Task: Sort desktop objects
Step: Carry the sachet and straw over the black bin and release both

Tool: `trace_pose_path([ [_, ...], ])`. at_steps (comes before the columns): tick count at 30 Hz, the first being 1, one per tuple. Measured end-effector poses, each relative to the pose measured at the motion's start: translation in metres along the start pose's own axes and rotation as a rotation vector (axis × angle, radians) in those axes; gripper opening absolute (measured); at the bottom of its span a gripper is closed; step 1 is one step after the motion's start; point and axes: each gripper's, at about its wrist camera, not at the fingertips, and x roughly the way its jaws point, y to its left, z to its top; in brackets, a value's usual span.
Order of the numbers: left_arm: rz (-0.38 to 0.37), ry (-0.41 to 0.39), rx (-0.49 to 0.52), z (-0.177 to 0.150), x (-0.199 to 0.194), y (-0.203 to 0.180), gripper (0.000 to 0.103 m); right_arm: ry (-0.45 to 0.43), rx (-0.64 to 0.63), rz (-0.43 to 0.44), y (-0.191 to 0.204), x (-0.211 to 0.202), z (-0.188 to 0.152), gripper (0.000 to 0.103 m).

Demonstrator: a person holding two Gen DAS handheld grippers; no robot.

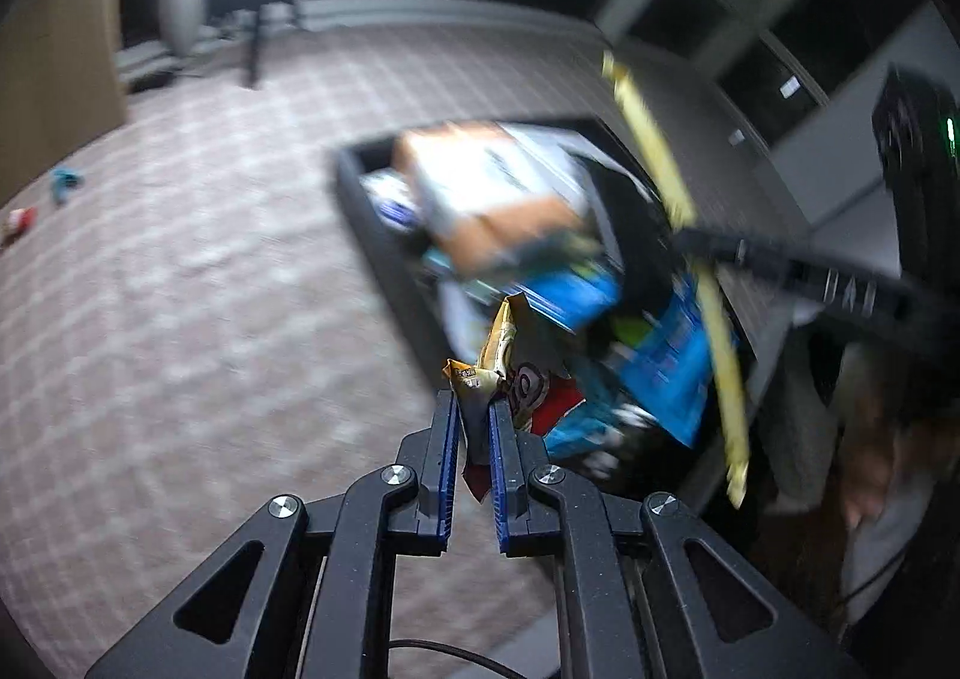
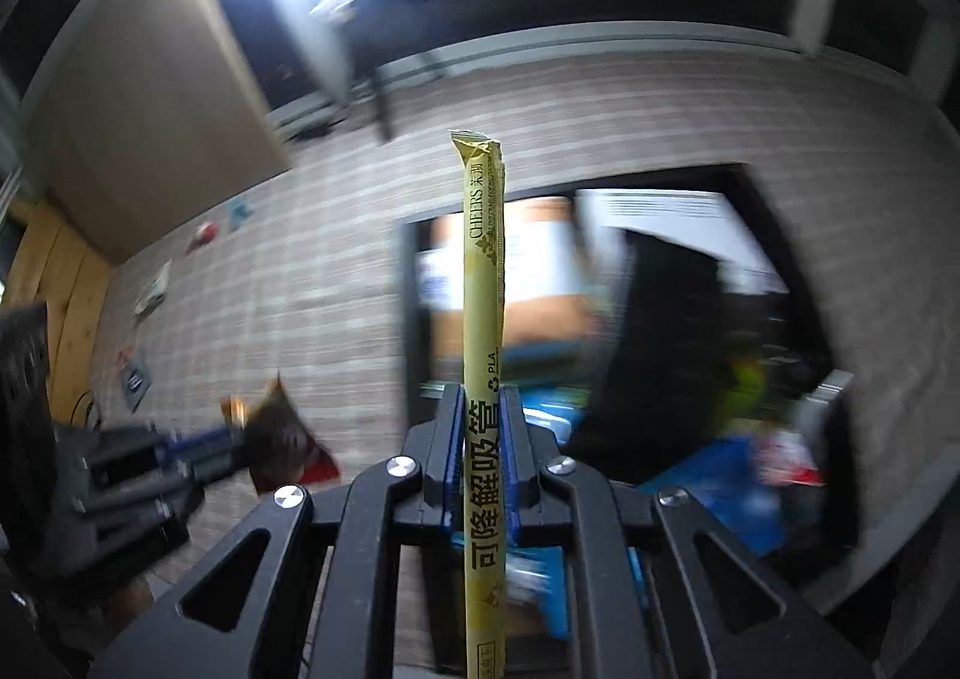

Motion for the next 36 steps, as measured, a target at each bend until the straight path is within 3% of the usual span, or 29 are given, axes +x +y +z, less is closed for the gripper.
trace_pose_path([
  [6, -0.023, 0.066, 0.055, -0.024, 0.027, -0.043, 0.009, -0.018, 0.067, -0.069, -0.074, -0.021, -0.008, 0.011],
  [14, -0.001, 0.139, 0.086, -0.051, 0.049, -0.068, 0.009, -0.002, 0.109, -0.132, -0.13, -0.01, -0.001, 0.011],
  [16, -0.007, 0.164, 0.095, -0.051, 0.057, -0.072, 0.012, 0.003, 0.107, -0.136, -0.135, -0.007, 0.003, 0.011],
  [18, -0.006, 0.175, 0.094, -0.05, 0.061, -0.075, 0.03, 0.003, 0.096, -0.14, -0.138, -0.003, 0.008, 0.012],
  [20, 0.008, 0.152, 0.08, -0.049, 0.058, -0.075, 0.039, 0.012, 0.089, -0.142, -0.138, 0.001, 0.014, 0.012],
  [27, 0.055, 0.113, 0.059, -0.046, 0.046, -0.065, 0.039, -0.002, 0.076, -0.151, -0.137, 0.0, 0.022, 0.03],
  [36, 0.103, 0.064, -0.003, -0.038, 0.026, -0.031, 0.039, -0.018, 0.03, -0.108, -0.113, -0.003, 0.033, 0.03],
])
